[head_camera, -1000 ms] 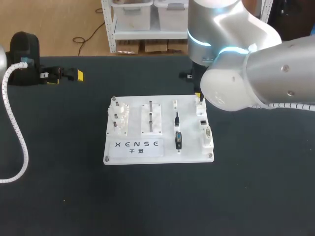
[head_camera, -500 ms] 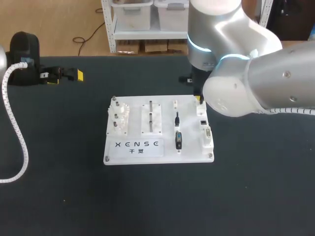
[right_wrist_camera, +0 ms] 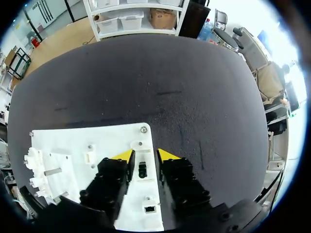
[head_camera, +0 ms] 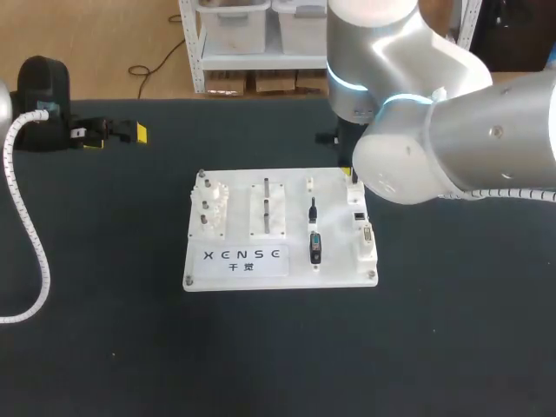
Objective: Insert the USB connector, Ethernet cable, and multi-pin plug into their matching sockets one by one.
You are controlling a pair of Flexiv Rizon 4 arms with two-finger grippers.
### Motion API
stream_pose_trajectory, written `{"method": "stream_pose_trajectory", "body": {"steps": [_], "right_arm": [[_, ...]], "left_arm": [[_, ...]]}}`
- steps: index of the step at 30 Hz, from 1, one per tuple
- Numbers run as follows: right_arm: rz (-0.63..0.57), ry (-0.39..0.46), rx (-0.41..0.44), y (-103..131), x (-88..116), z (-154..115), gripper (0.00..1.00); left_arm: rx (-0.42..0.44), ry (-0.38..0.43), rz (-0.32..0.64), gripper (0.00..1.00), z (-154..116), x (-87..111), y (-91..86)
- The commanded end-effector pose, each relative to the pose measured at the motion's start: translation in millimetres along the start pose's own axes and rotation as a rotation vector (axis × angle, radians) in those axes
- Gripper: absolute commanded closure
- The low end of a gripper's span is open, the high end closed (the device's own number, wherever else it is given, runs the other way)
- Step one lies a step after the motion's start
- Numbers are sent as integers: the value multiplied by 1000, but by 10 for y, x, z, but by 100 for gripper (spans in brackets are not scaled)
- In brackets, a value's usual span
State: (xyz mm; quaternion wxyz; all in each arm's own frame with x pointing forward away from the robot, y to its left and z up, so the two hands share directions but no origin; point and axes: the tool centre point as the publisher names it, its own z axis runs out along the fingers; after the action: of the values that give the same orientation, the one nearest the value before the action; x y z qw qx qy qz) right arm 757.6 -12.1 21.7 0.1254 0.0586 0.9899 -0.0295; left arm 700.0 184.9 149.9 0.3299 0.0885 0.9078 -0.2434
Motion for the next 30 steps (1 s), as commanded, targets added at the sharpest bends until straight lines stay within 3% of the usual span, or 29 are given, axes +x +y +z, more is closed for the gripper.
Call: {"method": "stream_pose_trajectory", "body": {"steps": [1,10,20,28,30], "right_arm": [[1,-68,10,20,96,-234,0],[-21,-82,-28,202,346,-549,0],[-32,76,-79,470,771,-447,0],[-55,110,-97,590,904,-385,0],[-58,125,-100,597,930,-372,8]], "left_arm": [[0,0,0,0,0,0,0],[0,0,0,0,0,0,0],[0,0,0,0,0,0,0],[0,0,0,0,0,0,0],[0,0,0,0,0,0,0]]}}
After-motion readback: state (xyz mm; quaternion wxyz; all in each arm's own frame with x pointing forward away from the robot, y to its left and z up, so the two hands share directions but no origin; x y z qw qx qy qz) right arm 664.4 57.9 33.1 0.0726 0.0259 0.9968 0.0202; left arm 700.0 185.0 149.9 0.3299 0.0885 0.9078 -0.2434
